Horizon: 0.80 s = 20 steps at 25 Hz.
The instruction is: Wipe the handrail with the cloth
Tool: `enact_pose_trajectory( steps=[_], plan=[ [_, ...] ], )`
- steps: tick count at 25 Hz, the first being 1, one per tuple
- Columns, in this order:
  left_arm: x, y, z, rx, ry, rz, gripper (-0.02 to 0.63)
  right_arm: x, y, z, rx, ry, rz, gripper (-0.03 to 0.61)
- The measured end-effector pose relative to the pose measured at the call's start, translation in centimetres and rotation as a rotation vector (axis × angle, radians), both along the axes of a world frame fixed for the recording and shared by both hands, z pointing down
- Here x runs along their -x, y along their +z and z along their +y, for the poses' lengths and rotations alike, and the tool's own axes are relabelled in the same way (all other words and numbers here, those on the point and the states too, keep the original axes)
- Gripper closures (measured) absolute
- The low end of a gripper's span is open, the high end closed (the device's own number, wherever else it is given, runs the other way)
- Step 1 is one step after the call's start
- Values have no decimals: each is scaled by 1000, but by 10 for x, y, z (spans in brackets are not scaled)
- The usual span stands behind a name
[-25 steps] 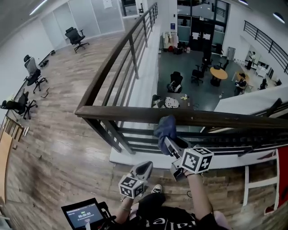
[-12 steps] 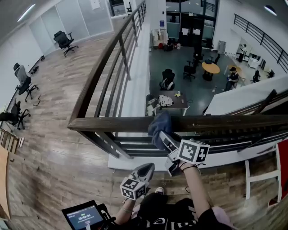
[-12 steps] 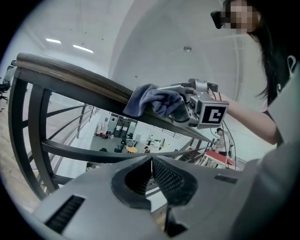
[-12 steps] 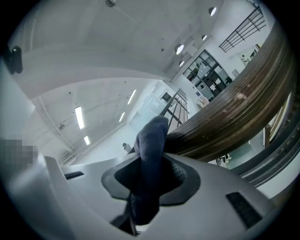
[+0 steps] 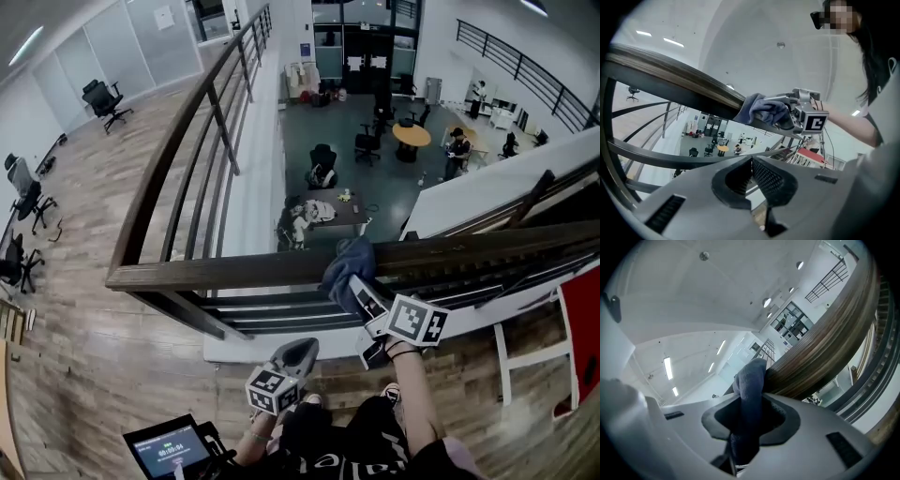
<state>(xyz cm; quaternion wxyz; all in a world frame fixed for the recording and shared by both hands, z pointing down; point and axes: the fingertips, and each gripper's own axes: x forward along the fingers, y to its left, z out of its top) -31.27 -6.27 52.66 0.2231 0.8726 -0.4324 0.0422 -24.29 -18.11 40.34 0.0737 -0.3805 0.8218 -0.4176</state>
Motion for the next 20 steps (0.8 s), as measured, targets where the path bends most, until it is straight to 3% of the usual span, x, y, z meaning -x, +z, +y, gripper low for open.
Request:
enact_pose_trajectory(
  steps=[4,9,15,20],
  plan=[
    [-65,-7,-16,-10,9,1,611,-78,-3,-15,-1,22,-11,480],
    [-94,-23,-32,-9,15,7,611,-121,-18,-26,3,48,5,480],
    [-245,-21,-56,-26,65,11,611,-292,-11,-51,-2,112,35,480],
    [-319,-22,-73,-39,87,19,611,-397,-3,-66,-1,177,79,480]
  ],
)
